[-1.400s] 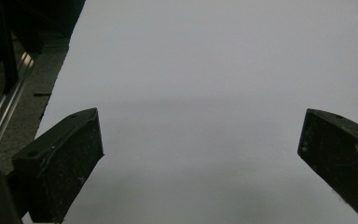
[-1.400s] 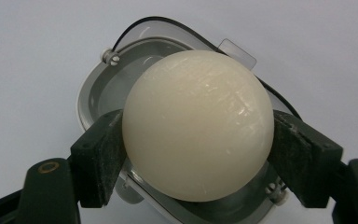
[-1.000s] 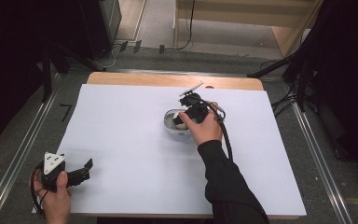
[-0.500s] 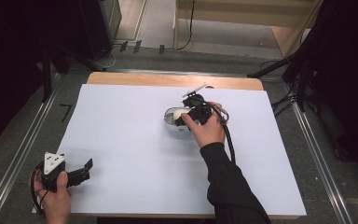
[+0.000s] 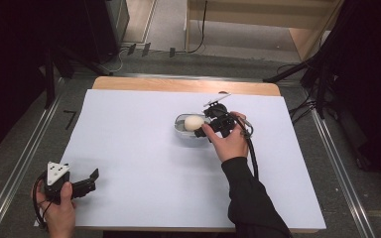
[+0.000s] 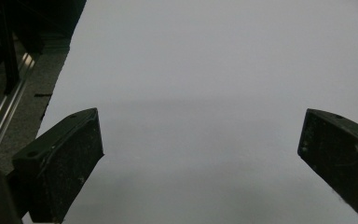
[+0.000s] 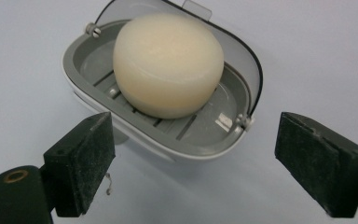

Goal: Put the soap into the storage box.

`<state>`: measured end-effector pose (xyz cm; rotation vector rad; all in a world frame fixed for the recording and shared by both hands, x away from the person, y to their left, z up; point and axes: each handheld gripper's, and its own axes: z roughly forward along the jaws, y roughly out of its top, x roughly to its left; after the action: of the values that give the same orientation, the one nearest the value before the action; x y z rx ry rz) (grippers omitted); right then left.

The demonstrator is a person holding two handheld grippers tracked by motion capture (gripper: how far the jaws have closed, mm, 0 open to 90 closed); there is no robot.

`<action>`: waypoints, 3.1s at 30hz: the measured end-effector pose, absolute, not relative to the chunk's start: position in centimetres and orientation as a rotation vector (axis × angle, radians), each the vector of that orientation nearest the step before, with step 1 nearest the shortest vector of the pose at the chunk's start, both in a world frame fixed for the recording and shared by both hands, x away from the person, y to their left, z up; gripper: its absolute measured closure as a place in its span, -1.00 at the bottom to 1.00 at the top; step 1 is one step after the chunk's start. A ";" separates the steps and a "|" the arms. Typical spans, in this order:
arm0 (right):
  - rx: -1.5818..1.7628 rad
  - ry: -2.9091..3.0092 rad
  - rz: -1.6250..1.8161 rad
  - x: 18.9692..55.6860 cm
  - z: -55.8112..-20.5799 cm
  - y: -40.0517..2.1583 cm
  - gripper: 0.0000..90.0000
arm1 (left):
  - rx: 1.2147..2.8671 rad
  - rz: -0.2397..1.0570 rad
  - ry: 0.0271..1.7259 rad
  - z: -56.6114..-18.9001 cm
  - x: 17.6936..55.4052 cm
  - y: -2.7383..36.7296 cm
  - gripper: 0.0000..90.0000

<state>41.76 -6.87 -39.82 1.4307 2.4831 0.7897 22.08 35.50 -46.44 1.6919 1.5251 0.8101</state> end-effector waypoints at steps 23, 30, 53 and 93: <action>1.460 2.455 0.844 39.2 -41.1 -11.2 -0.96 | 1.693 0.814 1.525 -46.4 22.1 35.5 -0.99; 1.482 2.440 0.868 38.4 -41.8 -12.8 -1.00 | 1.698 0.815 1.523 -46.4 22.1 35.5 -0.99; 1.454 2.412 0.885 34.8 -43.6 -18.3 -1.00 | 1.716 0.828 1.519 -46.5 22.2 35.2 -0.99; 1.505 2.179 0.998 27.7 -47.0 -28.8 -1.00 | 1.719 0.807 1.535 -46.5 22.3 35.3 -0.99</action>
<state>27.65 -28.77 -47.01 1.5048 2.1791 0.9978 22.28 35.29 -46.49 1.7193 1.5347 0.8066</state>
